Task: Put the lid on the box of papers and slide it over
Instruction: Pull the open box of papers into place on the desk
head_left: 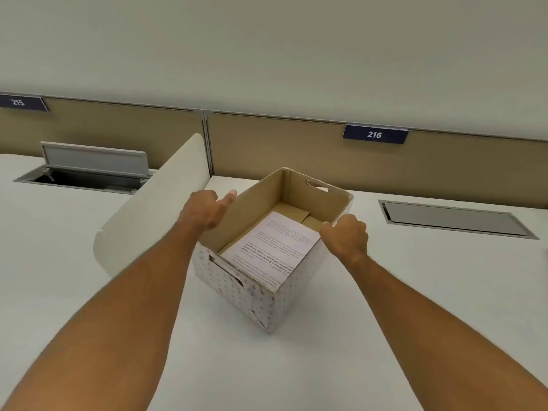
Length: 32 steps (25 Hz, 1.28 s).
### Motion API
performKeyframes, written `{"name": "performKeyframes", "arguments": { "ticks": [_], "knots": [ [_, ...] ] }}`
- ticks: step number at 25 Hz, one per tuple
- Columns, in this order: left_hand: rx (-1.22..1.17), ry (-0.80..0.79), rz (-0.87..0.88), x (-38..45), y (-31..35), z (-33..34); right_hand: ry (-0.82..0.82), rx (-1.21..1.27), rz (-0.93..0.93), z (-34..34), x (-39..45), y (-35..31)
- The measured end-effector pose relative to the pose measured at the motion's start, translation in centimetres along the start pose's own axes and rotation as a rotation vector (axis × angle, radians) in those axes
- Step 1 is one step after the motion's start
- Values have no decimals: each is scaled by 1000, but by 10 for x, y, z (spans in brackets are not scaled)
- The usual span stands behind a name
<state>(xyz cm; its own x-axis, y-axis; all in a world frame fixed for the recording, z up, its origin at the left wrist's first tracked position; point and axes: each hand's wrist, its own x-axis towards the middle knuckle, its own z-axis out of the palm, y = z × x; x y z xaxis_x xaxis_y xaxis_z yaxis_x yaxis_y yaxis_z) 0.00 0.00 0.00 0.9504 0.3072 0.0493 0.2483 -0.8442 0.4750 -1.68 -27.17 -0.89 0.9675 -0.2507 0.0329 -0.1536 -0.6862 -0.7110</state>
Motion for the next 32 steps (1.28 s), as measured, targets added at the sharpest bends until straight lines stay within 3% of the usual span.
{"name": "performKeyframes", "arguments": {
  "ticks": [4, 9, 21, 32],
  "knots": [
    [-229, -140, -174, 36, -8, -1, -40, 240, 240, 10, 22, 3],
    [-455, -224, -206, 66, -7, 6, -125, 403, 377, 12, 41, 2],
    [-113, -415, -77, 90, 10, 11, -209, 401, 509, 7, 59, 3],
    [-108, -504, -26, 49, 42, 6, -232, 195, 473, -41, 51, 15]
  ]
}}
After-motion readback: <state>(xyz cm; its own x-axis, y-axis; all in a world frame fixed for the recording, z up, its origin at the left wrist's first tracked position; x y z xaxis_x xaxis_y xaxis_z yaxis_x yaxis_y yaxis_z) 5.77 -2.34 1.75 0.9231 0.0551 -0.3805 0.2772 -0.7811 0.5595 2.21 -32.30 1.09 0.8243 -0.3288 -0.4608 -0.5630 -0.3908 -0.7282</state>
